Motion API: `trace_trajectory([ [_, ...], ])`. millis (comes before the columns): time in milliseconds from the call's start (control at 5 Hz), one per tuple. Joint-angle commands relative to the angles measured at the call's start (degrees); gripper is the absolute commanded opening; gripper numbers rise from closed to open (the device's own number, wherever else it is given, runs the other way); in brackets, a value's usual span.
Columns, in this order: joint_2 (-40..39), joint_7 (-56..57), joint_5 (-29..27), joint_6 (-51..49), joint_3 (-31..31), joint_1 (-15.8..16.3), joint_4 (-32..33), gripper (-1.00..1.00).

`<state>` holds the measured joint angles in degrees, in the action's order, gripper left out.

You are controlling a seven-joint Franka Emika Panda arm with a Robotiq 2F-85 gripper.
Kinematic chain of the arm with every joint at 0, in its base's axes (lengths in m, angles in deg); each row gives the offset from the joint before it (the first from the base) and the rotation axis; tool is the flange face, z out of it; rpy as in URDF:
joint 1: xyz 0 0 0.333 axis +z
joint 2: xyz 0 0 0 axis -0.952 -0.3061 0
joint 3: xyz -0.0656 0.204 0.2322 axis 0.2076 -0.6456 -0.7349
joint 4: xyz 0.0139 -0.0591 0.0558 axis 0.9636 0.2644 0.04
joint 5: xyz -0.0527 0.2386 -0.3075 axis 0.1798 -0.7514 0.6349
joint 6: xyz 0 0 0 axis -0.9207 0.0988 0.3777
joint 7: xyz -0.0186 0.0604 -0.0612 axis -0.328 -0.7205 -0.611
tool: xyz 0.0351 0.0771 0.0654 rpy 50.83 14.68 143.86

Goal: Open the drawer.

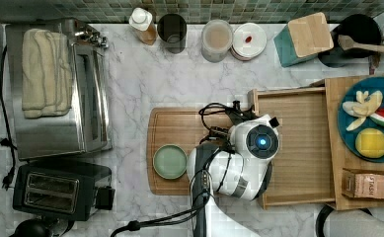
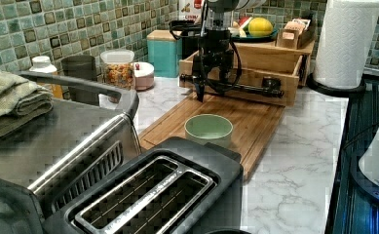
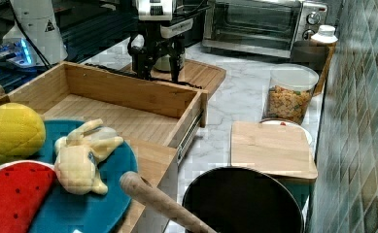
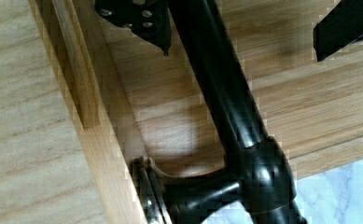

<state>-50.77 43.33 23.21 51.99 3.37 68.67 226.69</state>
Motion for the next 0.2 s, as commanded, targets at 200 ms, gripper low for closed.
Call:
trace_trajectory([
  [200, 3.28, 0.13, -2.69, -5.56, -8.29, 7.46, 3.87, 1.00],
])
